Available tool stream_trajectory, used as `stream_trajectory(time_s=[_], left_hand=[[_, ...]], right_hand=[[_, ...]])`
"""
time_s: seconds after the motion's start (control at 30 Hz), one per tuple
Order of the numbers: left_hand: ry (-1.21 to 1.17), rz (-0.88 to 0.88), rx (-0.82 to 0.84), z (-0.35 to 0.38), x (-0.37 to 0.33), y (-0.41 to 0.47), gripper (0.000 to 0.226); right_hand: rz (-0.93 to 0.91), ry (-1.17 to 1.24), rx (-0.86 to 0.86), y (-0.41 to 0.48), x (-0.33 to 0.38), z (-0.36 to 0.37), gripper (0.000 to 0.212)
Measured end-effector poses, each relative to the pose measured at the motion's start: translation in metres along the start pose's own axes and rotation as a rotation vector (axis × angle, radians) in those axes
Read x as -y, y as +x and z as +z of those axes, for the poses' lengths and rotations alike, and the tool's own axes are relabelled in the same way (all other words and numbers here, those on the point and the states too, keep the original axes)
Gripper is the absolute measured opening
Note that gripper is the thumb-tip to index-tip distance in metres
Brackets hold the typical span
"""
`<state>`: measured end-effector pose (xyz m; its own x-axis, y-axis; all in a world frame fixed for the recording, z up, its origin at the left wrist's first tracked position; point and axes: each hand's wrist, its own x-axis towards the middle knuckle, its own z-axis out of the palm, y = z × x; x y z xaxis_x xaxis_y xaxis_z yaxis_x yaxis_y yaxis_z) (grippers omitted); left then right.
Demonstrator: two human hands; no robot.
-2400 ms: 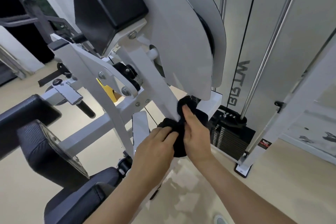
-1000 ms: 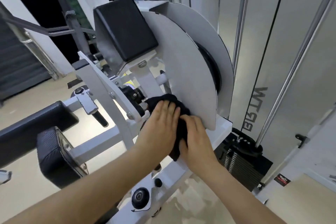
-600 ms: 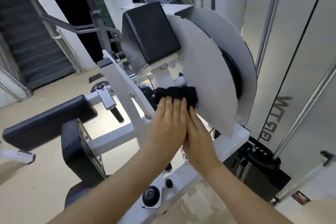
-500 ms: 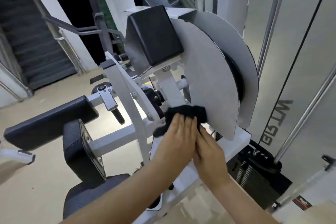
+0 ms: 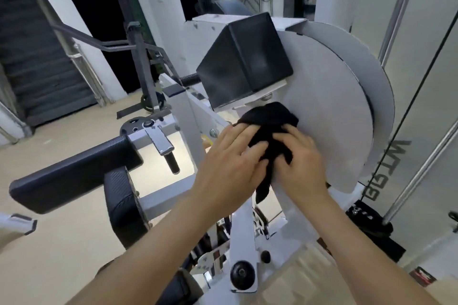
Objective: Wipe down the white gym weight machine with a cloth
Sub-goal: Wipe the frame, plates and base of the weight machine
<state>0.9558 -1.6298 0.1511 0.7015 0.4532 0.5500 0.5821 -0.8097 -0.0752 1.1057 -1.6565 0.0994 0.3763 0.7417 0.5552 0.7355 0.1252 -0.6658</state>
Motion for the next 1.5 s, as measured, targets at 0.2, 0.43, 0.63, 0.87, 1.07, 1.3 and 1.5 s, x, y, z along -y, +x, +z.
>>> stream_trajectory(time_s=[0.2, 0.43, 0.63, 0.87, 1.07, 1.3, 1.5], left_hand=[[-0.275, -0.047, -0.057, -0.008, 0.044, -0.017, 0.029], [-0.324, -0.388, -0.143, -0.004, 0.129, -0.026, 0.032], [-0.369, -0.418, -0.319, 0.011, 0.157, 0.005, 0.047], [-0.281, -0.316, -0.345, 0.042, 0.200, 0.022, 0.041], [-0.303, -0.237, -0.471, 0.057, 0.208, 0.021, 0.037], [-0.320, -0.255, -0.414, 0.045, 0.204, 0.019, 0.036], [-0.091, -0.206, -0.332, 0.031, 0.171, -0.001, 0.047]], right_hand=[[-0.105, 0.123, 0.047, 0.008, 0.055, -0.009, 0.023], [-0.485, -0.682, 0.210, 0.034, 0.102, 0.031, 0.038], [-0.472, -0.834, 0.363, 0.097, 0.137, 0.099, 0.043], [-0.408, -0.905, 0.414, 0.071, 0.123, 0.082, 0.056], [-0.583, -1.051, 0.416, 0.068, 0.122, 0.081, 0.056], [-0.496, -0.998, 0.508, 0.084, 0.138, 0.092, 0.042], [-0.465, -0.831, 0.494, 0.037, 0.115, 0.015, 0.034]])
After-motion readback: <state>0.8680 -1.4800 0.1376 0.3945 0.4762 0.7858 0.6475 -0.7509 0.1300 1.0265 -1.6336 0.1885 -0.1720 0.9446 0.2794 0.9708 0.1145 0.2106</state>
